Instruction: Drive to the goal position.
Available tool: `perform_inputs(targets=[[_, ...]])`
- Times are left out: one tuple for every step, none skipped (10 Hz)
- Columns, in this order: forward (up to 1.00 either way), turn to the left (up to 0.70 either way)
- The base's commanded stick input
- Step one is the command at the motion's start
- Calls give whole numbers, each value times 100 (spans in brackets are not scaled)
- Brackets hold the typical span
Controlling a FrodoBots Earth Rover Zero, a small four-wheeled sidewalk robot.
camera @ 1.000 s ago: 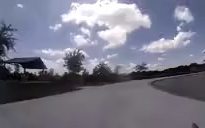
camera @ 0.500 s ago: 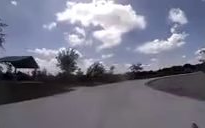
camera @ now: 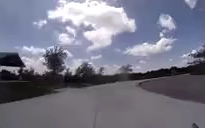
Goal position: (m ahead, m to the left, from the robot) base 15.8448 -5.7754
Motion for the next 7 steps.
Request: perform_inputs(targets=[[85,-34],[85,-18],[85,-5],[85,0],[85,0],[85,-1],[85,-6]])
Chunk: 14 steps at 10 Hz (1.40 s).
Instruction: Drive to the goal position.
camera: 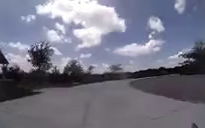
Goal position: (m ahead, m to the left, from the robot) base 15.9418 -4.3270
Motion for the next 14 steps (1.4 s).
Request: perform_inputs(targets=[[85,-23],[85,-20],[85,0],[85,0],[85,0],[85,0],[85,0],[85,0],[85,0],[85,0],[85,0],[85,3],[85,20],[85,31]])
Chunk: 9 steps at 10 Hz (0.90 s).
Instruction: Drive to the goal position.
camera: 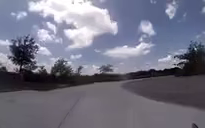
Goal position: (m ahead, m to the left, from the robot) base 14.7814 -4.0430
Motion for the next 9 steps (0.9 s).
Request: perform_inputs(targets=[[85,10],[85,0],[85,0],[85,0],[85,0],[85,0],[85,0],[85,0],[85,0]])
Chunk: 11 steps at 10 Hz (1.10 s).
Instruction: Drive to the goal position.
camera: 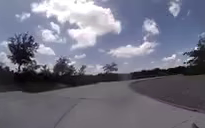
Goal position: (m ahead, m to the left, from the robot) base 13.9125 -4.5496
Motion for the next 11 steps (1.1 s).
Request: perform_inputs(targets=[[85,0],[85,0],[85,0],[85,0],[85,0],[85,0],[85,0],[85,0],[85,0],[85,0],[85,0]])
